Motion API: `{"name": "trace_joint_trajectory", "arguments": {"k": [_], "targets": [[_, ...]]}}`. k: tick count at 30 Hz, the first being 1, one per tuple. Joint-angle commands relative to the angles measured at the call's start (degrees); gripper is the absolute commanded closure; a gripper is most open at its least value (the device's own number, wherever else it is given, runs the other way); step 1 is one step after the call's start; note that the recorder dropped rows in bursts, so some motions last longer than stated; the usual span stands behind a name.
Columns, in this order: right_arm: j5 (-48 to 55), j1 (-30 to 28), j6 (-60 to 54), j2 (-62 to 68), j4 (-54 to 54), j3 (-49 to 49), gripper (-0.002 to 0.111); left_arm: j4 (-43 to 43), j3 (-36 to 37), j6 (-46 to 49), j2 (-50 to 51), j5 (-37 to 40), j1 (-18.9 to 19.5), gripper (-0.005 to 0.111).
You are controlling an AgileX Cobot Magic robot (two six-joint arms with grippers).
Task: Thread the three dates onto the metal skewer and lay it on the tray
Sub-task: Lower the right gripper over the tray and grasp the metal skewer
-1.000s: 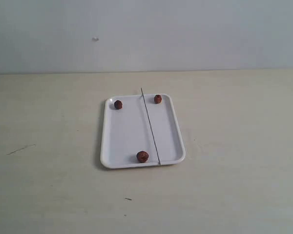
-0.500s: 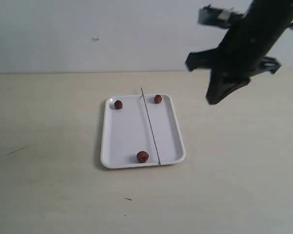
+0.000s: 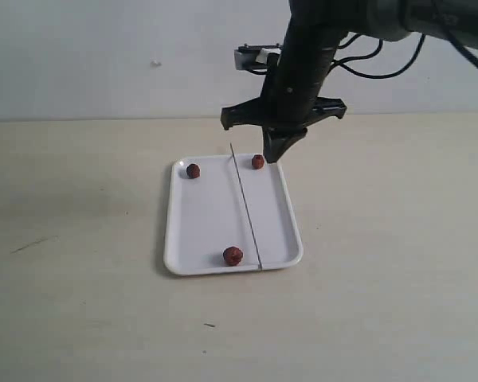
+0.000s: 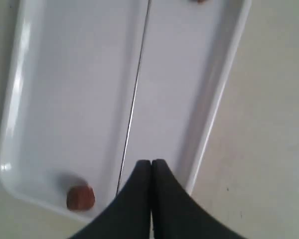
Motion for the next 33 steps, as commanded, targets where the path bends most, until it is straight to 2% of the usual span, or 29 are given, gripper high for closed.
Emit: {"name": "trace_joint_trajectory", "arguments": {"k": [1, 5, 9, 11, 21, 33], "targets": [[0.2, 0.3, -0.2, 5.4, 0.0, -8.0, 0.104, 0.2, 0.0, -0.3, -0.4, -0.1, 0.2, 0.107], [0.2, 0.9, -2.0, 9.4, -0.3, -11.5, 0.09, 0.2, 0.0, -0.3, -0.4, 0.1, 0.2, 0.107], [0.2, 1.4, -2.8, 12.3, -0.4, -11.6, 0.065, 0.2, 0.0, -0.3, -0.4, 0.1, 0.2, 0.107], [0.2, 1.7, -2.9, 13.8, -0.7, -11.6, 0.058, 0.2, 0.0, -0.3, -0.4, 0.1, 0.2, 0.107], [0.2, 4.1, -2.7, 16.6, -3.0, -11.6, 0.058, 0.2, 0.0, -0.3, -0.4, 0.1, 0.2, 0.107], [0.2, 4.1, 2.3, 16.6, -4.5, -11.6, 0.058, 0.2, 0.0, -0.3, -0.4, 0.1, 0.2, 0.107]]}}
